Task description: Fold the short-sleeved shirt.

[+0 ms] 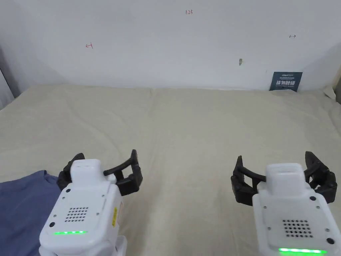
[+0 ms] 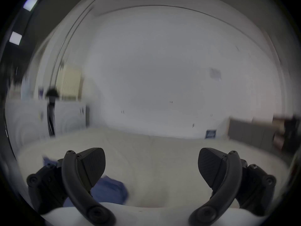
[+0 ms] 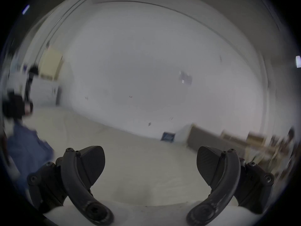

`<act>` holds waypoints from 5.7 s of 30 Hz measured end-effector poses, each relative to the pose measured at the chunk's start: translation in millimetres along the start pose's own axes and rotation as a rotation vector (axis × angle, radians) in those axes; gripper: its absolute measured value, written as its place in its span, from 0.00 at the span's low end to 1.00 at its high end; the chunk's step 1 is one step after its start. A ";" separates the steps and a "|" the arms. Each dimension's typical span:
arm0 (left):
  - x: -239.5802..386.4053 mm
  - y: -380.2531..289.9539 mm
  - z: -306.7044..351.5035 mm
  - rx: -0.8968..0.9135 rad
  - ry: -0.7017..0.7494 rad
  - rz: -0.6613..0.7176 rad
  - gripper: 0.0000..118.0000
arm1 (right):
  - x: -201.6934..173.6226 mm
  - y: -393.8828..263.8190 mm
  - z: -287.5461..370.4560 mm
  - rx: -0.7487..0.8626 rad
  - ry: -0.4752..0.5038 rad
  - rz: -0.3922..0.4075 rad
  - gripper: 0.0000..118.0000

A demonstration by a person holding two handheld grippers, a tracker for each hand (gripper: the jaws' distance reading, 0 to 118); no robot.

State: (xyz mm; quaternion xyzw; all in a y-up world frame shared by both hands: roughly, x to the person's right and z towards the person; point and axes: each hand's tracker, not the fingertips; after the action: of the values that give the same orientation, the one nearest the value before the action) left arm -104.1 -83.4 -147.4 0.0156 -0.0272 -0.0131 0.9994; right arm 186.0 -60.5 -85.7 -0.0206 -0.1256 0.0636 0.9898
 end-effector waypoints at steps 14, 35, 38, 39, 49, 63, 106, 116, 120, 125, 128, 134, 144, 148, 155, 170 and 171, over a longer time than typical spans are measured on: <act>2.7 -14.4 1.9 -0.033 0.011 -0.052 0.97 | -0.6 -3.5 1.5 -0.026 0.025 -0.033 0.96; -0.5 -10.1 4.3 -0.012 0.021 -0.063 0.97 | -0.3 -1.6 1.5 -0.032 0.043 -0.035 0.96; -0.4 -9.1 4.6 -0.011 0.020 -0.061 0.97 | -0.1 -1.2 1.3 -0.035 0.044 -0.035 0.96; 0.0 -8.7 4.8 -0.011 0.025 -0.064 0.97 | -0.1 -0.9 1.3 -0.037 0.045 -0.036 0.96; 1.1 -4.4 6.3 -0.017 0.017 -0.075 0.96 | 1.8 0.3 2.3 -0.057 0.054 -0.055 0.96; 6.9 5.6 12.4 -0.025 -0.059 0.020 0.03 | -0.5 6.3 6.5 -0.083 0.105 -0.090 0.48; -277.1 -20.9 92.8 -0.386 0.545 0.154 0.09 | -227.3 19.2 -1.7 -0.094 0.694 -0.089 0.00; -260.8 -77.1 -18.3 -0.710 0.388 0.230 1.00 | -190.2 -2.8 -30.4 -0.156 0.568 -0.058 0.00; -246.2 -110.4 -67.6 -0.803 0.331 0.267 1.00 | -171.7 -12.7 -41.7 -0.184 0.507 -0.040 0.00; -232.5 -148.7 -111.6 -0.916 0.363 0.191 0.98 | -150.5 -24.8 -56.4 -0.218 0.447 -0.026 0.00; -225.7 -170.0 -127.4 -1.012 0.323 0.202 0.93 | -139.5 -32.5 -63.9 -0.244 0.416 -0.033 0.00; -215.0 -180.2 -131.5 -1.090 0.355 0.224 0.59 | -123.6 -41.9 -69.1 -0.275 0.381 -0.041 0.00; -236.1 -158.9 -104.2 -0.934 0.265 0.483 0.01 | -100.3 -43.8 -65.2 -0.282 0.358 -0.075 0.00; -225.3 -119.8 -86.2 -0.824 0.144 0.503 0.01 | -88.2 -41.5 -61.1 -0.271 0.341 -0.089 0.00; -163.0 -21.4 -81.5 -0.656 -0.121 0.553 0.01 | -60.8 -35.9 -49.1 -0.246 0.308 -0.135 0.00; 54.4 139.2 -141.9 -0.508 -0.619 0.312 0.00 | 57.0 -12.8 -9.8 -0.123 0.105 -0.155 0.00; 70.6 138.9 -144.1 -0.520 -0.650 0.298 0.01 | 65.1 -12.3 -7.5 -0.121 0.088 -0.153 0.00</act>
State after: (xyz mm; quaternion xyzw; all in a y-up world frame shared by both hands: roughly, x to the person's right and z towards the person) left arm -22.3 57.9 -283.0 -0.2455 -0.3377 0.1206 0.9006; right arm 251.9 -64.3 -76.3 -0.0733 -0.0868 -0.0209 0.9933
